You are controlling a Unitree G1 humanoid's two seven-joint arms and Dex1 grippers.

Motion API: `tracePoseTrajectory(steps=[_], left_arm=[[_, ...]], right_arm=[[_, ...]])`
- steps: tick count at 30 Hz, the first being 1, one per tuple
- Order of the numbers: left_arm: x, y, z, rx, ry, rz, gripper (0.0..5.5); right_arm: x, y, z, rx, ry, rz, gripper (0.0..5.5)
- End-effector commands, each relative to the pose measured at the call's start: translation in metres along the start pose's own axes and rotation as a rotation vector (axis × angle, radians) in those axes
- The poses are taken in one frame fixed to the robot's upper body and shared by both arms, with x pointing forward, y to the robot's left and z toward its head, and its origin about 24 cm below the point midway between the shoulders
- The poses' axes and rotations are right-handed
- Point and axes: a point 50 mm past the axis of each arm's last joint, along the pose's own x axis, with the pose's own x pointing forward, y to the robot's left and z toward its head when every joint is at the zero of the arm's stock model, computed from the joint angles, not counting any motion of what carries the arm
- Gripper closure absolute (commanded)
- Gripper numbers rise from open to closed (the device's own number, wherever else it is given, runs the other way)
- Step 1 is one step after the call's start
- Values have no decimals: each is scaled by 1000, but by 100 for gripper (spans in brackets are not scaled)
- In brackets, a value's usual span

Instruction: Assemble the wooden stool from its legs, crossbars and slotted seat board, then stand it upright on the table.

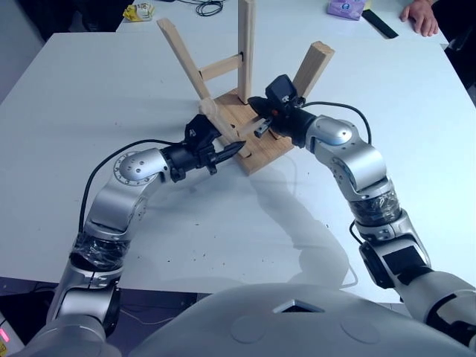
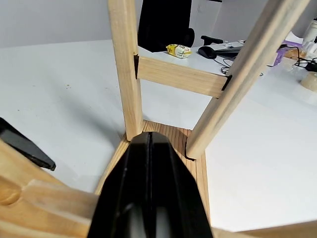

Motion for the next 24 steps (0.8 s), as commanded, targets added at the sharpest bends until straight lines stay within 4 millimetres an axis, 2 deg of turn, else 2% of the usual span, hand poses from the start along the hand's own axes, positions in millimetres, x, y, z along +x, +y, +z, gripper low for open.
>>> tracePoseTrajectory(steps=[1, 3, 5, 7, 8, 12, 14, 16, 20, 24], left_arm=[[0, 0, -33, -61, 170, 27, 344], [-1, 0, -34, -63, 169, 27, 344], [-2, 1, -35, -64, 170, 30, 344], [-3, 2, -35, -66, 169, 38, 344], [-3, 3, -36, -66, 169, 43, 344], [-2, 7, -37, -62, 170, 55, 344], [-2, 8, -37, -59, 171, 56, 344], [-2, 9, -38, -58, 174, 53, 344], [0, 7, -40, -62, 197, 13, 344], [2, 5, -43, -62, 236, -37, 344]], right_arm=[[-5, 14, 16, 126, -132, 83, 550], [-17, 20, 40, 184, -271, 159, 550], [-40, 26, 40, 205, -287, 287, 550], [-60, 31, 24, 200, -208, 383, 550], [-69, 29, 8, 181, -124, 391, 550], [-88, 13, -43, 118, 140, 313, 550], [-83, 4, -52, 104, 176, 239, 550], [-69, 0, -55, 103, 170, 170, 550], [-36, 5, -53, 112, 131, 68, 550], [-18, 9, -51, 125, 111, -4, 550]])
